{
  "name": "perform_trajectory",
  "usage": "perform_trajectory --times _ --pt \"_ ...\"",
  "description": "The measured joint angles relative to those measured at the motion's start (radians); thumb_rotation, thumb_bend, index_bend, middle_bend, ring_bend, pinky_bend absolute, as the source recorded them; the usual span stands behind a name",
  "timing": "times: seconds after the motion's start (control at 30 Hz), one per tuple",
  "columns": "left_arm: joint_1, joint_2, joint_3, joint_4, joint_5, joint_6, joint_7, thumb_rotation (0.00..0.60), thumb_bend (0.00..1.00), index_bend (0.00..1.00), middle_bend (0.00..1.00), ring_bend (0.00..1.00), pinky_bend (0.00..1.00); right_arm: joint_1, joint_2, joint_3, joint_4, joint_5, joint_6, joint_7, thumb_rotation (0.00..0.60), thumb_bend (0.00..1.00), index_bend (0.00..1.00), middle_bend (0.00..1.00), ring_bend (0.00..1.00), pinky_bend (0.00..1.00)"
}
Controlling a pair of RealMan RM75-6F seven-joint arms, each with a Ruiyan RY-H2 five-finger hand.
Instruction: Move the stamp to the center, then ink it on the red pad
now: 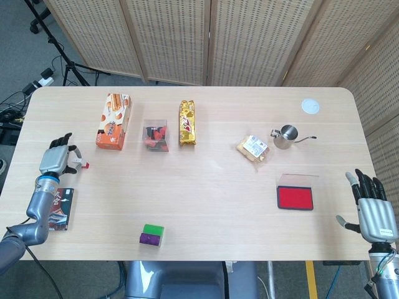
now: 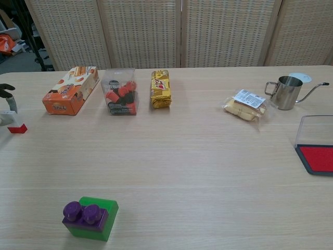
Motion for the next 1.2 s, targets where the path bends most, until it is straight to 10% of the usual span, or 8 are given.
perform_trajectory --times 0.37,0.9,1.2 --pt "0.007 0.050 -0.014 -0.107 -0.012 0.042 0.044 0.600 0.39 0.59 0.00 0.00 0.00 0.001 0.010 0.001 -0.007 0.005 -0.002 0.020 0.600 0.00 0.00 0.00 0.00 0.00" --pt "-0.023 0.269 -0.022 -0.813 0.098 0.208 0.293 0.600 0.37 0.59 0.00 0.00 0.00 0.004 0.023 0.005 -0.017 0.004 -0.003 0.045 0.600 0.00 0.00 0.00 0.00 0.00" --pt "-0.170 0.203 -0.065 -0.912 -0.049 0.193 0.541 0.600 0.37 0.59 0.00 0.00 0.00 0.014 0.027 0.014 -0.013 0.033 -0.028 0.051 0.600 0.00 0.00 0.00 0.00 0.00"
